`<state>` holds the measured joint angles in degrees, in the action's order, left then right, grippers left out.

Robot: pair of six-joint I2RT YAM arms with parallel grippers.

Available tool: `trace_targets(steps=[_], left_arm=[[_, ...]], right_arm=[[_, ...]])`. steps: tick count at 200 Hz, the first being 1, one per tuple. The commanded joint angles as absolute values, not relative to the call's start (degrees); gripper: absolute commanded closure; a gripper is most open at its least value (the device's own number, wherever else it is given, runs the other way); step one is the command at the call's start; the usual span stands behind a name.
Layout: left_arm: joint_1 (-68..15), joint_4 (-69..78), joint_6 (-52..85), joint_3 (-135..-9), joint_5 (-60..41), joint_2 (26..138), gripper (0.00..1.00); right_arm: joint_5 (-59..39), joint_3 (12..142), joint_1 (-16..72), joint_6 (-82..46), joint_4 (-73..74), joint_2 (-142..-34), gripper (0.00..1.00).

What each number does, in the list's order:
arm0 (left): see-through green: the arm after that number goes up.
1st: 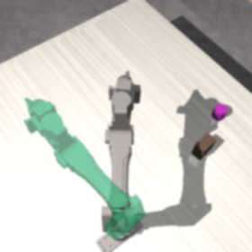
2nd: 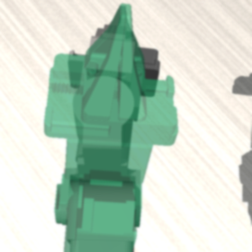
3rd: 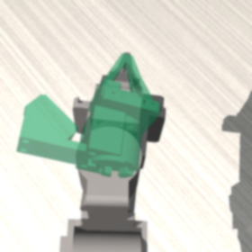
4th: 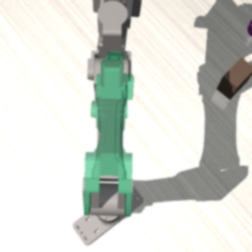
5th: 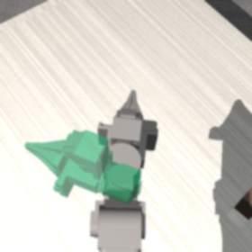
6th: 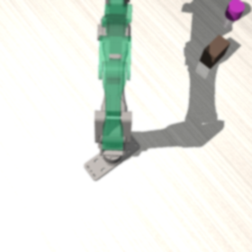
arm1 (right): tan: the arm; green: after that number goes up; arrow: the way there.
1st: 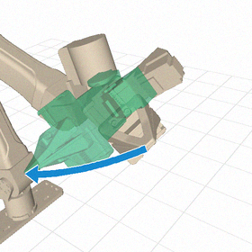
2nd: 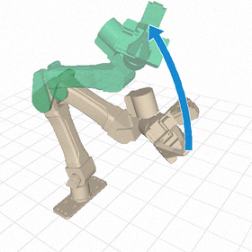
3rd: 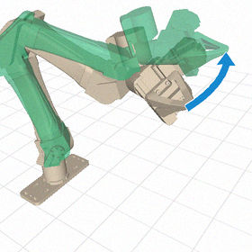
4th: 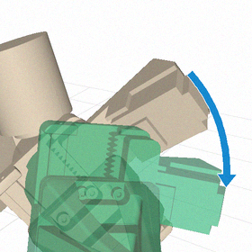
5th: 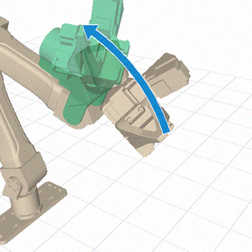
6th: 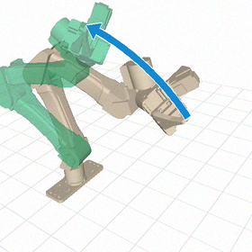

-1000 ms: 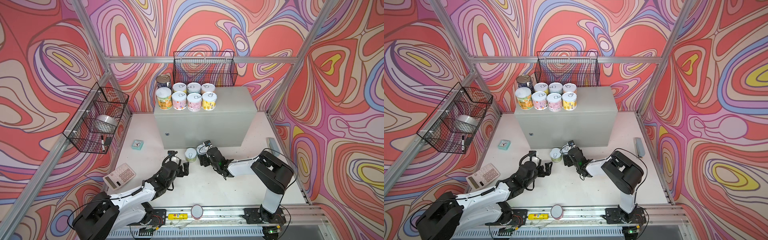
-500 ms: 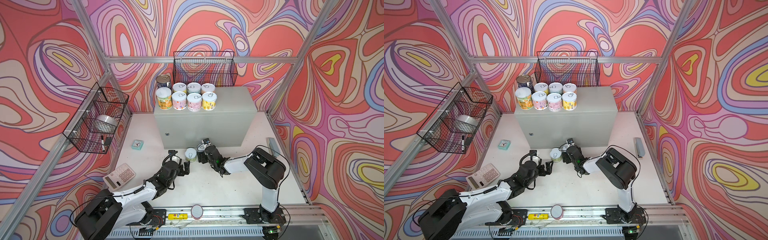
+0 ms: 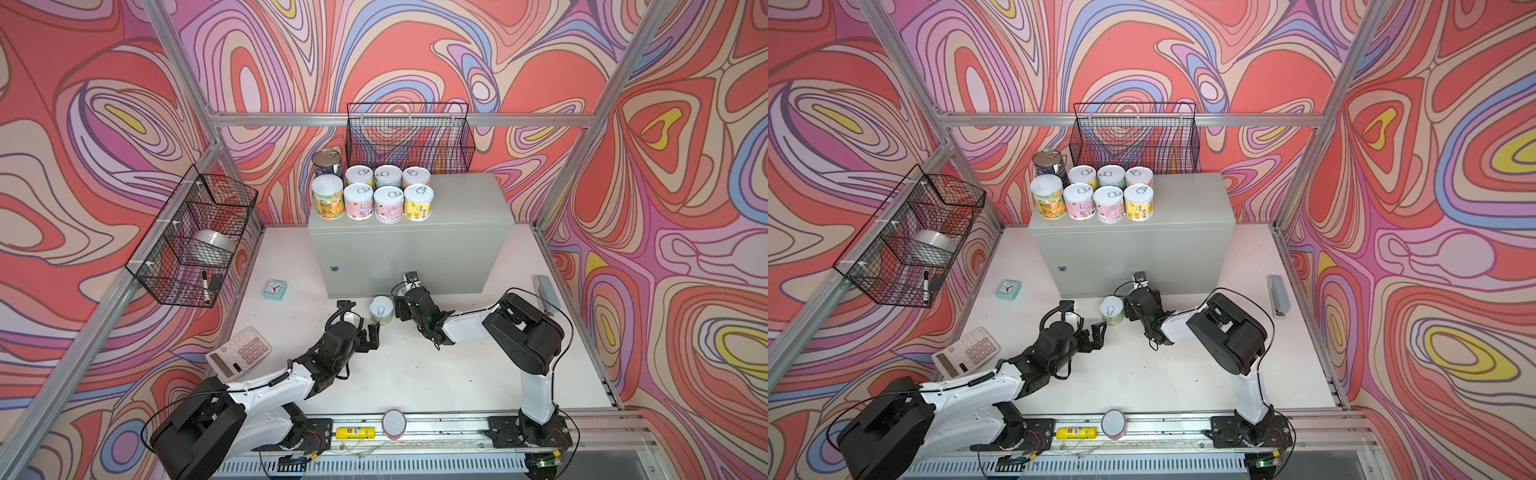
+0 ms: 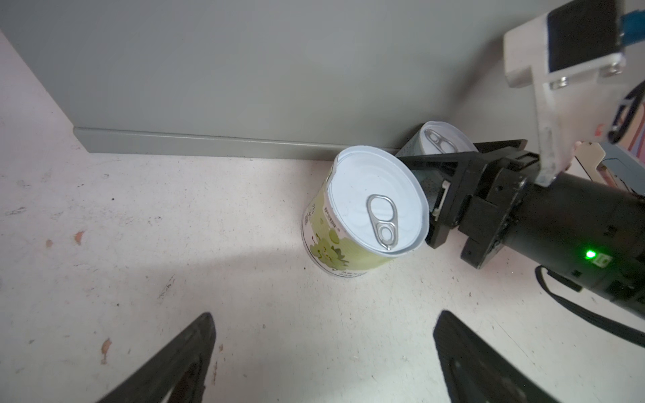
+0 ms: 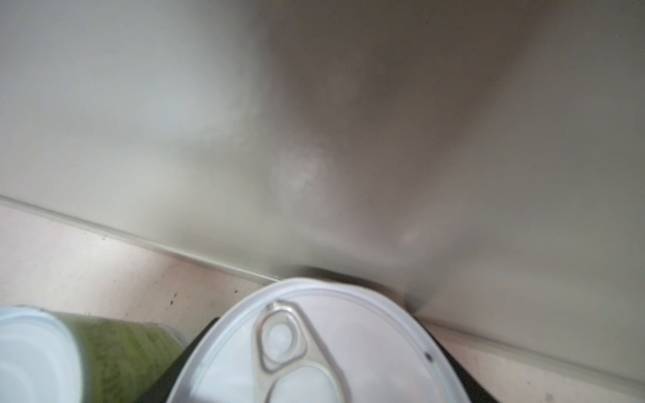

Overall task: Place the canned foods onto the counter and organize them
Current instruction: 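Close the right gripper on the pale blue-labelled can beside the box, then lift the pale blue-labelled can with the right gripper up to the box top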

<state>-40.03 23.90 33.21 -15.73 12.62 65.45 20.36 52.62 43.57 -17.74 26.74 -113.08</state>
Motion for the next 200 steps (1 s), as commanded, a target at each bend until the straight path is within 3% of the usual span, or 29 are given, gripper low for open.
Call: trace_targets(steps=[1,21,46,86,133,174,200], left_arm=[[-39.7,25.7,32.9,-16.5,12.5,66.0,0.01],[-39.7,25.1,32.6,-16.7,12.3,65.8,0.01],[-39.7,25.0,32.3,-16.8,12.4,65.6,0.01],[-39.7,24.1,31.7,-18.1,11.7,65.8,0.01],[-39.7,22.0,31.2,-19.2,9.5,65.3,0.01],[-39.7,20.4,30.9,-19.9,7.7,64.7,0.01],[-39.7,18.5,30.1,-21.5,4.8,64.5,0.02]], right_arm=[[21.8,50.1,43.1,-19.2,26.1,-111.4,0.42],[21.6,48.4,43.1,-19.4,26.1,-109.6,0.64],[21.7,46.4,43.2,-20.1,24.7,-106.2,1.0],[19.9,43.6,43.1,-21.6,17.6,-97.6,1.0],[11.7,46.3,43.1,-22.4,-4.0,-81.8,1.0],[8.5,59.4,43.1,-22.2,-27.5,-69.2,1.0],[11.7,77.6,42.9,-20.5,-44.7,-72.3,1.0]])
